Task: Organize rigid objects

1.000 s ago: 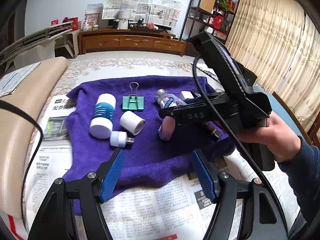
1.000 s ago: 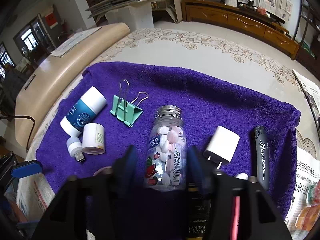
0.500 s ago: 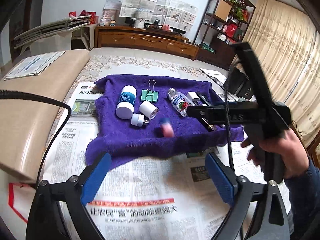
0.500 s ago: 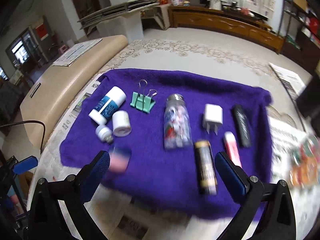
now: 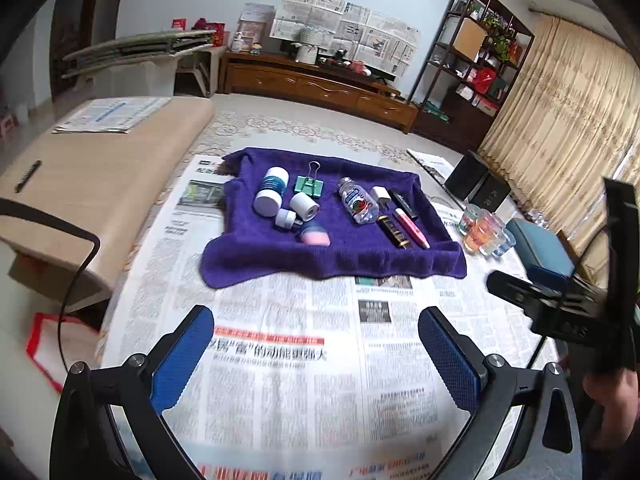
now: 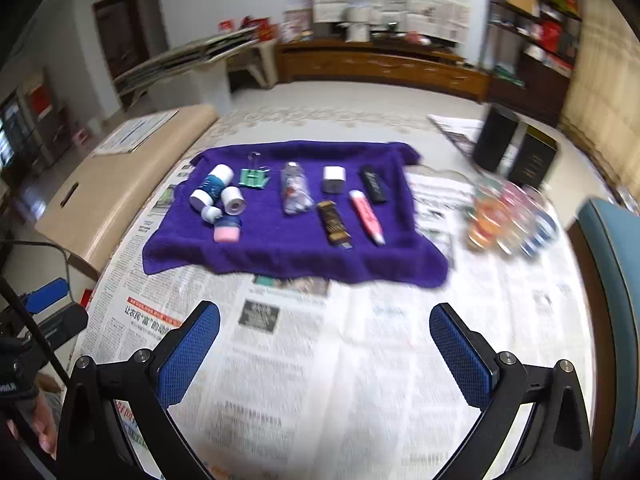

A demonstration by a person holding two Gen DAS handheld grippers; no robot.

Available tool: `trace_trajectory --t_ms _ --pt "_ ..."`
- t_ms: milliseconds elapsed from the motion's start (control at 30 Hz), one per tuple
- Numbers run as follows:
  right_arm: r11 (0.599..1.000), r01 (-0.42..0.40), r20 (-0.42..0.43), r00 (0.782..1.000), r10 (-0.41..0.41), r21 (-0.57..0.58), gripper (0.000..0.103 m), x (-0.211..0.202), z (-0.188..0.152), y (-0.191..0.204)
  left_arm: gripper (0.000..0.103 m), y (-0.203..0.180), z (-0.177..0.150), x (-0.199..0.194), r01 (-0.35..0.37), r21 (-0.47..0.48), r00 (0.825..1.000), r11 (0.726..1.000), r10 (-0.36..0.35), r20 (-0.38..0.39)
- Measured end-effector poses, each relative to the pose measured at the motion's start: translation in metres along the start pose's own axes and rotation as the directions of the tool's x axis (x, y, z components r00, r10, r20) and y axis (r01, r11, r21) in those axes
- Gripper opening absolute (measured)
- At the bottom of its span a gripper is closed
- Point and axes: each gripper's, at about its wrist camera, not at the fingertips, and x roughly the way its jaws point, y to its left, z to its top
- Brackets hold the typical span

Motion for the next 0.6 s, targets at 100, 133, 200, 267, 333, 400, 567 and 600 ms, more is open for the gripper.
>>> trace_trajectory --t_ms 100,133,200,267,333,400,567,600 --pt "0.999 0.016 0.008 1.0 -0.017 0.052 0.103 -0.02 -0.021 -0.006 0.103 -0.011 -0.011 -0.021 -0.072 0.027 0.997 0.997 0.071 0.022" --pt "0.998 0.021 0.017 1.0 -0.023 0.066 0.103 -0.026 -0.028 -0.008 0.103 -0.016 -0.016 -0.029 -0.105 0.043 0.994 0.994 0.103 0.039" --pt "0.996 0.04 0.021 0.999 -0.042 0.083 0.103 -0.037 -0.041 -0.008 0.103 -0.025 -0.024 -0.041 -0.148 0.077 0.988 0.986 0.144 0.05" --pt "0.995 0.05 0.024 0.998 -0.052 0.087 0.103 -0.048 -0.051 -0.008 0.103 -0.032 -0.031 -0.051 -0.181 0.102 0.983 0.978 0.178 0.038" --pt "0.994 0.059 0.028 0.998 -0.061 0.093 0.103 -0.058 -0.062 -0.006 0.103 -0.04 -0.037 -0.06 -0.184 0.117 0.983 0.976 0.183 0.023" --pt "0.994 0.054 0.03 0.998 -0.057 0.094 0.103 -0.066 -0.069 -0.004 0.103 -0.045 -0.042 -0.07 -0.172 0.125 0.985 0.977 0.171 0.013" --pt "0.994 0.052 0.041 0.998 -0.057 0.096 0.103 -0.085 -0.084 -0.002 0.103 -0.057 -0.055 -0.086 -0.141 0.126 0.99 0.982 0.141 0.008" --pt "0.994 0.052 0.042 0.998 -0.056 0.097 0.103 -0.087 -0.086 -0.002 0.103 -0.059 -0.056 -0.087 -0.142 0.127 0.99 0.982 0.142 0.005"
